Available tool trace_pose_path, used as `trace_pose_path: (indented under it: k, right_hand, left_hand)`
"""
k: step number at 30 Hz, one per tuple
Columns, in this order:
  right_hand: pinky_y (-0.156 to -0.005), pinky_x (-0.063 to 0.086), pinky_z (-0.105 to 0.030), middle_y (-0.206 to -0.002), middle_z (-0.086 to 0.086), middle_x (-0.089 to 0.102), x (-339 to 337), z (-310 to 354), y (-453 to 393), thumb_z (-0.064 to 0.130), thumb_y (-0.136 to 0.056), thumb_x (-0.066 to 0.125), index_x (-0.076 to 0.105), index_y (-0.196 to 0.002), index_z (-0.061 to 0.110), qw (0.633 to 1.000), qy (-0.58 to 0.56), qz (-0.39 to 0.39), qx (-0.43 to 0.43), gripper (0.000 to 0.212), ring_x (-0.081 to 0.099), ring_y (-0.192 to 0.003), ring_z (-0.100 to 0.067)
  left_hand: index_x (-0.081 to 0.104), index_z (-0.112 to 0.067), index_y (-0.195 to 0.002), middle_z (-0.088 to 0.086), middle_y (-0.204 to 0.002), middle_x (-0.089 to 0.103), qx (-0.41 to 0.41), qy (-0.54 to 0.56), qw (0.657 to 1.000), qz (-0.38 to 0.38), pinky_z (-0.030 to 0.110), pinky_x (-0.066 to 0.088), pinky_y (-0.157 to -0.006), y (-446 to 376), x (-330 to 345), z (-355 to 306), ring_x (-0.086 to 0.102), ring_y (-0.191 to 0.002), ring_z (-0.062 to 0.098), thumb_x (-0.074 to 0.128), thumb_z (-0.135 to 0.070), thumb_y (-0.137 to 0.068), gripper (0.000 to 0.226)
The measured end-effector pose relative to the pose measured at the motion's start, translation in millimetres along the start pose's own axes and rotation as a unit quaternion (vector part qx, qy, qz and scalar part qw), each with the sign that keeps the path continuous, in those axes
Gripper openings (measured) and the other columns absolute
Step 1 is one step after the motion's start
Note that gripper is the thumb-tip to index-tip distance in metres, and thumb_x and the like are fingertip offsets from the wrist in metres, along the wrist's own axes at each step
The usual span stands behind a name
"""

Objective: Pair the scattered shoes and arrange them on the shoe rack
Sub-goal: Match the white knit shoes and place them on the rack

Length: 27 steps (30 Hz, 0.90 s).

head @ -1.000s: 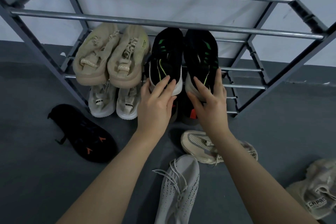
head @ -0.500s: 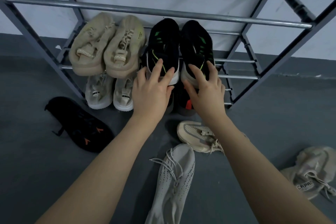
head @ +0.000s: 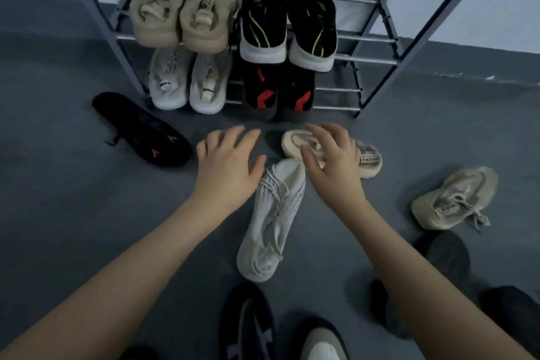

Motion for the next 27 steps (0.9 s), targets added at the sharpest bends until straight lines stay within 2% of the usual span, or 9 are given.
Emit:
trace_pose_path:
  k: [3, 5, 10, 13, 15, 18, 22, 24, 27]
  right_hand:
    - [-0.099, 0.029, -0.037, -0.125, -0.003, 0.052, 12, -7, 44, 0.039, -0.089, 0.049, 0.054, -0.128, 0.023, 0.999, 0.004, 0.04, 0.016, 0.043, 0.048, -0.116, -0.024]
    - [-0.094, 0.028, -0.034, -0.124, -0.002, 0.054, 24, -13, 75, 0.038, -0.09, 0.052, 0.053, -0.129, 0.023, 0.997, 0.003, 0.064, 0.032, 0.042, 0.049, -0.114, -0.024]
    - [-0.098, 0.034, -0.042, -0.131, -0.007, 0.05, 66, -37, 144, 0.046, -0.091, 0.051, 0.04, -0.14, 0.028, 0.981, 0.04, 0.161, 0.104, 0.053, 0.048, -0.118, -0.028]
    - [-0.1, 0.032, -0.043, -0.134, -0.006, 0.046, 81, -50, 168, 0.05, -0.091, 0.048, 0.032, -0.143, 0.032, 0.968, 0.038, 0.2, 0.145, 0.058, 0.046, -0.121, -0.029]
    - [-0.101, 0.029, -0.042, -0.137, -0.005, 0.044, 87, -53, 172, 0.05, -0.092, 0.045, 0.027, -0.144, 0.034, 0.965, 0.031, 0.212, 0.15, 0.058, 0.044, -0.123, -0.028]
    - [-0.101, 0.026, -0.041, -0.135, -0.004, 0.044, 92, -56, 162, 0.045, -0.094, 0.044, 0.027, -0.144, 0.034, 0.968, -0.011, 0.184, 0.173, 0.054, 0.043, -0.123, -0.025]
    - [-0.095, 0.024, -0.033, -0.127, -0.004, 0.05, 104, -59, 139, 0.04, -0.094, 0.048, 0.029, -0.145, 0.03, 0.969, -0.052, 0.155, 0.184, 0.055, 0.048, -0.116, -0.022]
    - [-0.091, 0.023, -0.03, -0.122, -0.002, 0.051, 107, -63, 131, 0.039, -0.092, 0.053, 0.032, -0.143, 0.03, 0.972, -0.049, 0.148, 0.177, 0.056, 0.05, -0.111, -0.02]
    - [-0.088, 0.031, -0.034, -0.118, -0.001, 0.052, 112, -65, 128, 0.033, -0.09, 0.057, 0.042, -0.138, 0.029, 0.979, -0.038, 0.133, 0.149, 0.05, 0.054, -0.102, -0.021]
  left_hand:
    - [0.051, -0.02, -0.13, 0.007, -0.131, 0.052, 0.011, 0.007, 0.999, 0.045, 0.045, 0.034, -0.092, 41, 14, -6, 0.046, -0.115, 0.034, 0.036, -0.048, -0.085, 0.055]
    - [0.047, -0.021, -0.134, 0.005, -0.135, 0.048, -0.005, 0.024, 0.995, 0.095, 0.043, 0.032, -0.095, 67, 34, -5, 0.043, -0.118, 0.033, 0.044, -0.043, -0.089, 0.049]
    - [0.028, -0.025, -0.143, 0.006, -0.139, 0.04, -0.055, 0.03, 0.97, 0.235, 0.04, 0.03, -0.099, 127, 92, 13, 0.039, -0.123, 0.031, 0.04, -0.041, -0.094, 0.053]
    - [0.018, -0.025, -0.147, 0.009, -0.141, 0.038, -0.055, 0.017, 0.958, 0.282, 0.041, 0.03, -0.1, 147, 112, 17, 0.038, -0.125, 0.033, 0.037, -0.045, -0.095, 0.058]
    - [0.015, -0.025, -0.148, 0.009, -0.143, 0.036, -0.066, 0.034, 0.956, 0.283, 0.042, 0.029, -0.102, 146, 115, 19, 0.037, -0.126, 0.033, 0.036, -0.046, -0.095, 0.06]
    - [0.013, -0.024, -0.148, 0.011, -0.141, 0.039, -0.069, 0.05, 0.958, 0.273, 0.043, 0.031, -0.101, 135, 122, 17, 0.039, -0.125, 0.034, 0.035, -0.043, -0.096, 0.06]
    - [0.013, -0.026, -0.148, 0.009, -0.123, 0.054, -0.066, 0.039, 0.969, 0.235, 0.043, 0.033, -0.097, 113, 132, 15, 0.049, -0.112, 0.033, 0.035, -0.041, -0.096, 0.058]
    - [0.015, -0.026, -0.148, 0.01, -0.119, 0.057, -0.091, 0.075, 0.971, 0.209, 0.043, 0.033, -0.095, 105, 134, 16, 0.051, -0.11, 0.032, 0.038, -0.034, -0.097, 0.056]
    - [0.02, -0.028, -0.147, 0.01, -0.117, 0.058, -0.102, 0.126, 0.973, 0.162, 0.043, 0.036, -0.091, 97, 132, 21, 0.054, -0.107, 0.031, 0.043, -0.023, -0.096, 0.057]
Point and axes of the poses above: each hand's wrist, its own y-axis away from the middle knuckle, its own x-axis out of the palm, z = x × y, the point moved 9 cm from there along -y, towards the middle knuckle
